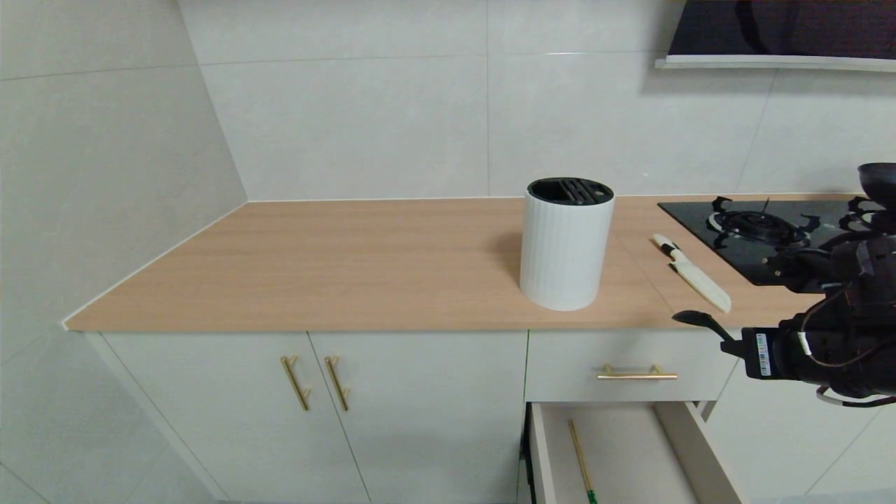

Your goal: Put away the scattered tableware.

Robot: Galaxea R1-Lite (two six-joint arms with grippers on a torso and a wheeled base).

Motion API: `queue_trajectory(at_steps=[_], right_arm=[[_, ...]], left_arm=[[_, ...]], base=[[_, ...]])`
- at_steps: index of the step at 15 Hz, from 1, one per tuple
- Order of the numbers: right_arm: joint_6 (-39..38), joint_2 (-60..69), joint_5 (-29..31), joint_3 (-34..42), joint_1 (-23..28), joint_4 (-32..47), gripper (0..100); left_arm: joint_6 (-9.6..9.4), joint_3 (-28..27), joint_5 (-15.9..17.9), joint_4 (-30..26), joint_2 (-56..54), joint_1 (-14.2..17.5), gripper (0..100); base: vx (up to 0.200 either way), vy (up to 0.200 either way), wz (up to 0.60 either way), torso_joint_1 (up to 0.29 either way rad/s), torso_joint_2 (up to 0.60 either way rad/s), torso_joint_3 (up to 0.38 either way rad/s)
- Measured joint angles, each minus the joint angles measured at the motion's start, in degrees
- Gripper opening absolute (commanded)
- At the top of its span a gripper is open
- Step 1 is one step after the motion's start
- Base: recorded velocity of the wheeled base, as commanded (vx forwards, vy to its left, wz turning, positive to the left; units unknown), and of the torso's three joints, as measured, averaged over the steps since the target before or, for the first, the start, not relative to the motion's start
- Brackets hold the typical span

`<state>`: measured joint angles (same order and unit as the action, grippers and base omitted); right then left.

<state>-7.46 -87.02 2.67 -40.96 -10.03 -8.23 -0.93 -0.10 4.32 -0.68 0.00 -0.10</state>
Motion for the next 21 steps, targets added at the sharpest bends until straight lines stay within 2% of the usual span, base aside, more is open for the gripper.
queue_trajectory(at_steps=[21], right_arm=[[0.8, -3.5, 0.1, 0.1, -0.1, 0.0, 0]], left_arm=[[0.00, 0.0, 0.0, 0.0, 0.0, 0.0, 100]], base=[[0.000, 0.000, 0.00, -0.176, 0.46, 0.282]])
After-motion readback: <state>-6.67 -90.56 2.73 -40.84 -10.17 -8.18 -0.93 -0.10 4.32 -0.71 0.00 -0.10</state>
